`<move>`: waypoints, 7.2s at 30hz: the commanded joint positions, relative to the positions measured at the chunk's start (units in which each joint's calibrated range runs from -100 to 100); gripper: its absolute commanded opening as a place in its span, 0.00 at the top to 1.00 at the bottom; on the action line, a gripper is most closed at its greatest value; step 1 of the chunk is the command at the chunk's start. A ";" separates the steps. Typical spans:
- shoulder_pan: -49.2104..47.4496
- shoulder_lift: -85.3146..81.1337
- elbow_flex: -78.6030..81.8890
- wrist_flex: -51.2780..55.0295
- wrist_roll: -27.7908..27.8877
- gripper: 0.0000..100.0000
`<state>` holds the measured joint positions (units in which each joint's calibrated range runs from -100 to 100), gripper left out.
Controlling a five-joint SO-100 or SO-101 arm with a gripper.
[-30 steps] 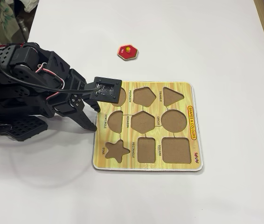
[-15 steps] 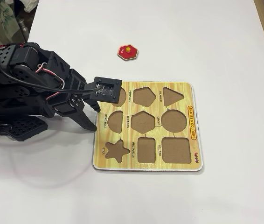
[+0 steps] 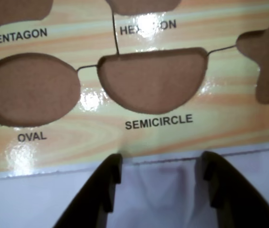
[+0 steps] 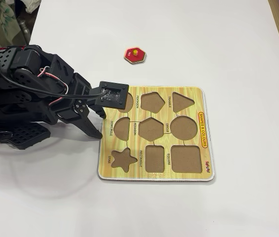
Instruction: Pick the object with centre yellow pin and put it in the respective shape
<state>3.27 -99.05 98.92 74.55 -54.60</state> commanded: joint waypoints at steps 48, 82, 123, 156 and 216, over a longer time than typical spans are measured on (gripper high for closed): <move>0.53 0.64 0.27 0.90 0.16 0.81; 0.24 17.30 -21.22 0.73 -0.47 0.81; -35.21 87.76 -83.54 1.25 -0.37 0.81; -49.56 114.03 -107.73 1.25 -0.42 0.81; -51.52 130.10 -113.85 1.51 -0.42 0.84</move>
<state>-48.08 31.44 -12.95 75.84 -54.91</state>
